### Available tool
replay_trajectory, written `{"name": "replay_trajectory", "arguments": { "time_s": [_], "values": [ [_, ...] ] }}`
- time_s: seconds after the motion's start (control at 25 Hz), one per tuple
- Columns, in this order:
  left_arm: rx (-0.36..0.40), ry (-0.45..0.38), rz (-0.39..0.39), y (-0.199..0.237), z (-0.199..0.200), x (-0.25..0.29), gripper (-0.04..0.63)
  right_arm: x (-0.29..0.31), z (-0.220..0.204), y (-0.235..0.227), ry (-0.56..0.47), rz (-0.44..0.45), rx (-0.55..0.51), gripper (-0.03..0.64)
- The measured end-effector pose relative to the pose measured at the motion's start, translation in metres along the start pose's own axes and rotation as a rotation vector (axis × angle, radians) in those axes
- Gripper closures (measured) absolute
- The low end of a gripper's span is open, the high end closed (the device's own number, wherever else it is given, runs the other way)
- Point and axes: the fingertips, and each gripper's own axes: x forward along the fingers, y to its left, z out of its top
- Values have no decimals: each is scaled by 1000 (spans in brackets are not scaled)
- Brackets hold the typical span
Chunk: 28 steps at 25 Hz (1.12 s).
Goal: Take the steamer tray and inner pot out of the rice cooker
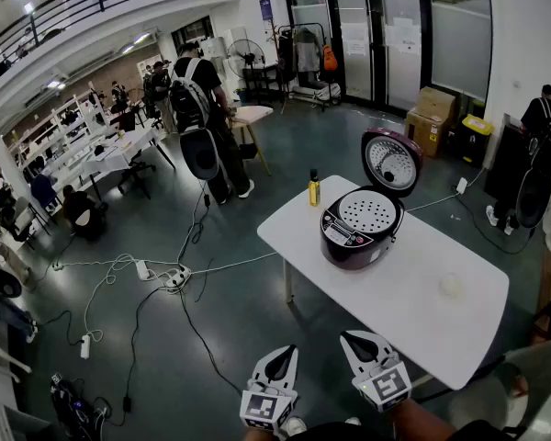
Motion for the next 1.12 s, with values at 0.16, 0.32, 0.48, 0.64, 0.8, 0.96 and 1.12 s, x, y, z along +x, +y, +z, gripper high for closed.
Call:
{"name": "replay_trajectory", "arguments": {
  "time_s": [0.16, 0.32, 0.48, 0.64, 0.8, 0.96, 1.12],
  "values": [
    [5, 9, -1, -5, 4, -1, 597, -7, -2, -13, -9, -51, 1, 620],
    [-35, 54, -13, -8, 1, -3, 597, -11, -2, -15, -3, -66, -8, 620],
    [-65, 59, -15, -1, -1, -4, 597, -10, 0, -14, 4, -81, -18, 620],
    [-50, 57, -6, 9, -3, -4, 597, -2, 1, -19, -16, -104, -48, 620],
    [16, 90, 38, 30, -7, -10, 595, 12, 2, -8, -45, -97, -11, 600],
    [1, 72, 80, 58, -3, -16, 418, 29, 4, 3, -47, -97, -45, 333],
    [0, 60, 88, 85, -2, -25, 260, 43, 10, 14, -55, -158, -78, 101]
  ]
}}
